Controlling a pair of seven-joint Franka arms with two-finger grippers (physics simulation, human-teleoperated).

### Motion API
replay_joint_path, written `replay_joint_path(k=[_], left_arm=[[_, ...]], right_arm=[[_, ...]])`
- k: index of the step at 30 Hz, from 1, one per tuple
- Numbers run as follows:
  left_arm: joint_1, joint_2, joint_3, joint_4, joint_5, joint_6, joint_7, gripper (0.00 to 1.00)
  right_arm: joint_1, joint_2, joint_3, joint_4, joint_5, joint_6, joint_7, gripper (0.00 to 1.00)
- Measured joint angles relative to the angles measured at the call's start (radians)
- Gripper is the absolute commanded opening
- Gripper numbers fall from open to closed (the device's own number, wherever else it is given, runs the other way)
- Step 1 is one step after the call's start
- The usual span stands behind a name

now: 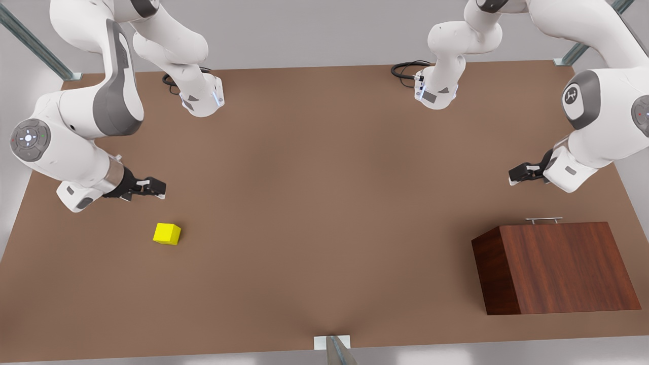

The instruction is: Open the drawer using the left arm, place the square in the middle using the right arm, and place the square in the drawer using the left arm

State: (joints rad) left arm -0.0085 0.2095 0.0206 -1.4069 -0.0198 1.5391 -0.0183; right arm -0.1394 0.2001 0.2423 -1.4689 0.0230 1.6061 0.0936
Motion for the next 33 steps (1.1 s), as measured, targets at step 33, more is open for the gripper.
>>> replay_joint_path(k=[33], left_arm=[[0.046,-0.061,0.266,-0.831,-0.001,1.169,-1.163,1.0]], right_arm=[[-0.075,0.339,-0.074,-0.337,-0.098,0.588,0.062,1.0]])
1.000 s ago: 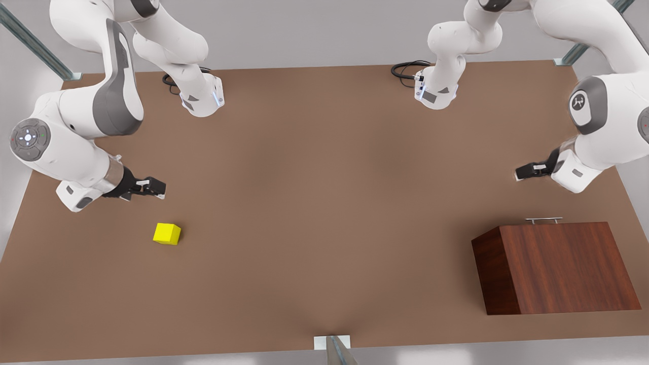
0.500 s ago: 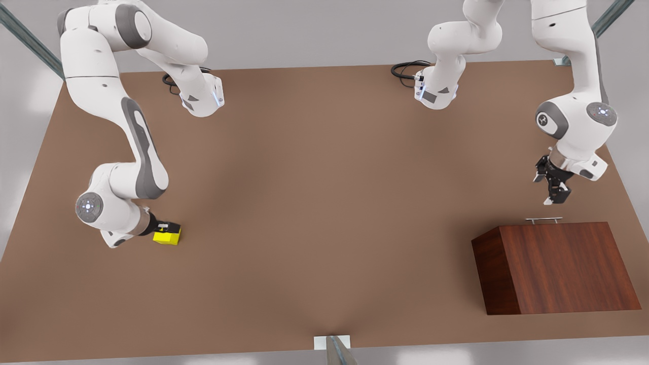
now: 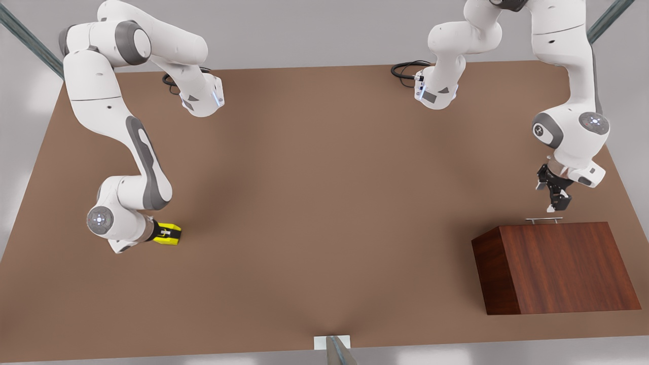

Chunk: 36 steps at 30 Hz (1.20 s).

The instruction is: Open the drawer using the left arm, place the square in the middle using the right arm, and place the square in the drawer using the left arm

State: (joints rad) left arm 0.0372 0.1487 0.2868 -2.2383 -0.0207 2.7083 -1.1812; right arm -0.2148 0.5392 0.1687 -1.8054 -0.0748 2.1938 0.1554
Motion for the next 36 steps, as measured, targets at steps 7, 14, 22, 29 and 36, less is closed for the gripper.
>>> replay_joint_path(k=[7,14,22,29,36], left_arm=[[0.0,0.051,0.0,0.026,0.002,0.019,0.0,1.0],[0.0,0.06,0.0,0.029,0.004,0.04,0.002,1.0],[-0.002,0.104,-0.002,0.046,0.005,0.086,0.003,1.0],[-0.004,0.095,-0.008,0.039,0.005,0.055,0.005,1.0],[-0.003,0.1,-0.009,0.037,0.005,0.03,0.003,1.0]], right_arm=[[-0.012,0.026,-0.014,0.006,-0.031,0.02,-0.014,1.0],[-0.021,0.042,-0.014,0.003,-0.031,0.027,-0.03,1.0],[-0.02,0.088,-0.015,0.002,-0.033,0.075,-0.03,1.0],[-0.019,0.093,-0.014,-0.02,-0.033,0.082,-0.028,0.94],[-0.02,0.087,-0.014,-0.018,-0.035,0.083,-0.031,0.38]])
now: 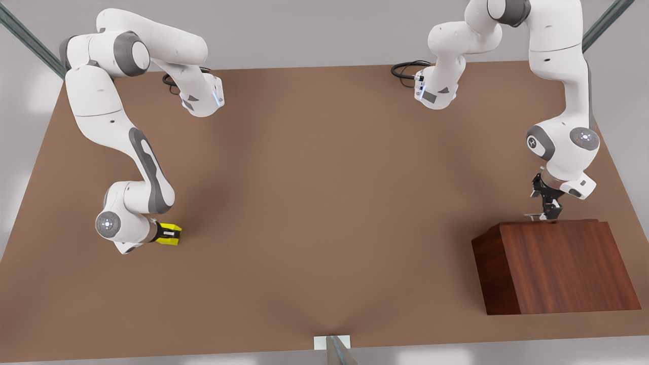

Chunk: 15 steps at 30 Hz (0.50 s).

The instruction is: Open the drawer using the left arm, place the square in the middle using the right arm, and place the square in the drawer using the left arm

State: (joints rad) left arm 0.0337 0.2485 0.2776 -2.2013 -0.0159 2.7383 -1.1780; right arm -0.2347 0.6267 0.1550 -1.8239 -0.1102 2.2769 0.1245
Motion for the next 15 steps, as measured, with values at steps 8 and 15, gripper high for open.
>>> replay_joint_path(k=[8,15], left_arm=[[0.0,-0.042,0.001,-0.002,0.0,-0.127,0.0,1.0],[0.0,-0.067,0.002,-0.009,0.0,-0.192,0.0,1.0]], right_arm=[[0.01,-0.02,0.004,0.047,0.012,-0.047,0.009,0.31],[0.056,-0.055,0.121,0.317,0.023,-0.385,0.148,0.3]])
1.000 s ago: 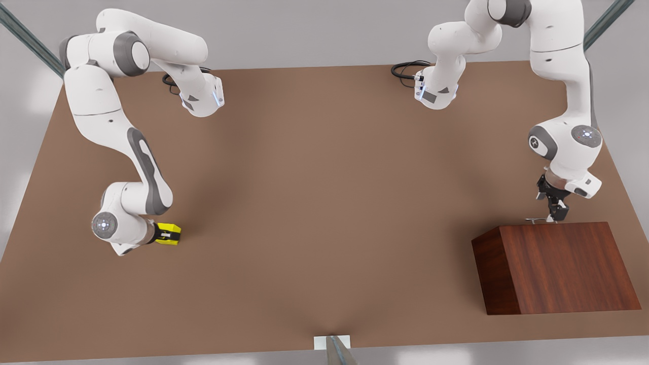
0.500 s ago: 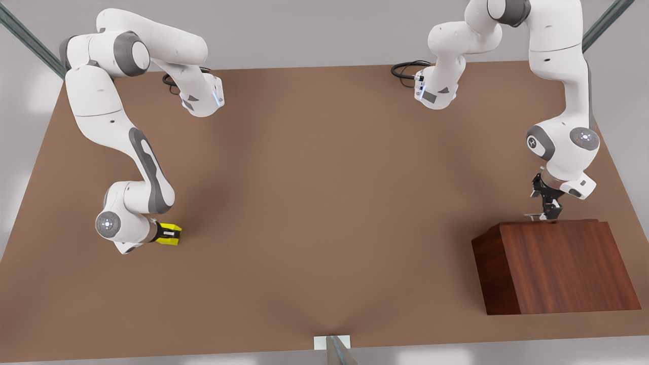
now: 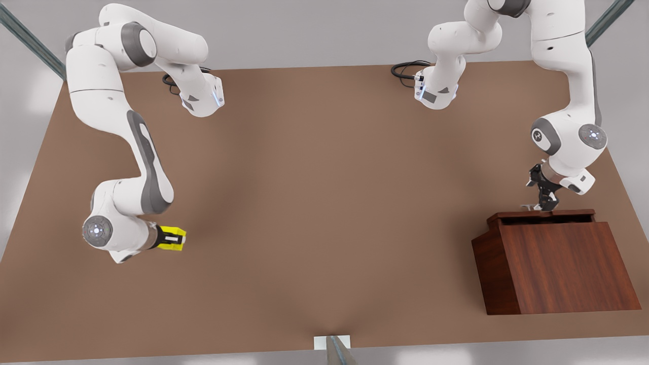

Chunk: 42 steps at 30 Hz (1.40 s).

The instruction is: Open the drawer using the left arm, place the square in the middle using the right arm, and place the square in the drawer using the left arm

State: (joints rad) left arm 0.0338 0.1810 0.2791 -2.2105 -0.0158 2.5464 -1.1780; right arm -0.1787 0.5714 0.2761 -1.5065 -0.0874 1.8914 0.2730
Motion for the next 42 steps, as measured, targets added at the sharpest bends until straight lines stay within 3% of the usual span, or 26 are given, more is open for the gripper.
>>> replay_joint_path(k=[6,10,16,19,26,31,35,41,42], left_arm=[[0.0,-0.009,0.0,0.0,0.0,-0.023,0.0,1.0],[0.001,-0.019,0.0,0.0,-0.002,-0.071,0.001,1.0],[0.003,-0.033,0.0,-0.002,-0.001,-0.133,0.002,1.0],[0.0,-0.046,0.003,-0.008,-0.001,-0.145,0.003,1.0],[0.005,-0.051,0.009,-0.008,0.011,-0.154,0.005,1.0],[0.027,-0.049,0.009,-0.008,0.04,-0.153,0.005,1.0],[0.027,-0.05,0.009,-0.018,0.048,-0.159,0.004,1.0],[0.026,-0.07,0.009,-0.022,0.052,-0.203,0.005,1.0],[0.027,-0.075,0.009,-0.021,0.052,-0.214,0.005,1.0]], right_arm=[[0.03,0.002,0.229,0.081,0.001,-0.058,0.424,0.3],[0.226,0.062,0.228,0.206,0.001,-0.065,0.727,0.29],[0.546,0.321,0.227,0.547,-0.003,-0.037,1.102,0.29],[0.652,0.381,0.227,0.553,-0.004,0.076,1.173,0.29],[0.799,0.474,0.197,0.57,-0.011,0.193,1.408,0.3],[0.997,0.499,-0.06,0.598,-0.02,0.192,1.613,0.3],[1.005,0.512,-0.064,0.597,-0.025,0.196,1.657,0.33],[1.013,0.534,-0.057,0.596,-0.02,0.195,1.508,0.43],[1.013,0.533,-0.055,0.597,-0.019,0.196,1.506,0.73]])
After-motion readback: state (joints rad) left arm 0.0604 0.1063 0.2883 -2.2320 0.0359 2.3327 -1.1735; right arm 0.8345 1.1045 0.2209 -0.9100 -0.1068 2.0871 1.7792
